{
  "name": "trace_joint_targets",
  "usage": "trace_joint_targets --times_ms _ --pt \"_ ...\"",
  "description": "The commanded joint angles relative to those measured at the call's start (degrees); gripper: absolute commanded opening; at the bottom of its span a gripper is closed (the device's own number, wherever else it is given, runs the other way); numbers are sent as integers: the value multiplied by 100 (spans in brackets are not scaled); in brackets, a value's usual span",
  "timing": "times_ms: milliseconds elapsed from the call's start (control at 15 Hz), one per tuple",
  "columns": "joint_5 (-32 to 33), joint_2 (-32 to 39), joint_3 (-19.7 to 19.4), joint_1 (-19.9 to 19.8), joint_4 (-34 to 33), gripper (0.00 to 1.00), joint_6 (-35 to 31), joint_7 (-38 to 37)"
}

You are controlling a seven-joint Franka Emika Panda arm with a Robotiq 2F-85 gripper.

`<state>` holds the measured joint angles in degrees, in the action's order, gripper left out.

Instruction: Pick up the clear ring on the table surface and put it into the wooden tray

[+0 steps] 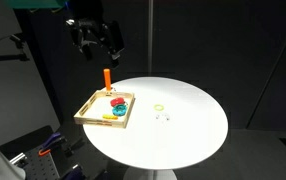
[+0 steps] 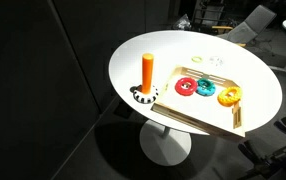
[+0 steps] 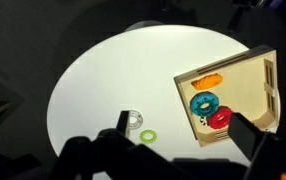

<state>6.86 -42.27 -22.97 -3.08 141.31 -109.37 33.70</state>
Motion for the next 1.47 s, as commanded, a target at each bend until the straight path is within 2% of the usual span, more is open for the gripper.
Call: trace_joint_targets --times_ms 0,333,667,1133,1400 --pt "-63 25 70 -90 -20 100 8 53" --pt "-64 207 79 -85 -94 100 -90 -36" --pt "-141 835 100 -46 -270 100 -694 -217" --pt "-559 2226 172 -11 -690 100 -1928 -435" --pt "-1072 3045 285 -44 -1143 100 -2264 -458"
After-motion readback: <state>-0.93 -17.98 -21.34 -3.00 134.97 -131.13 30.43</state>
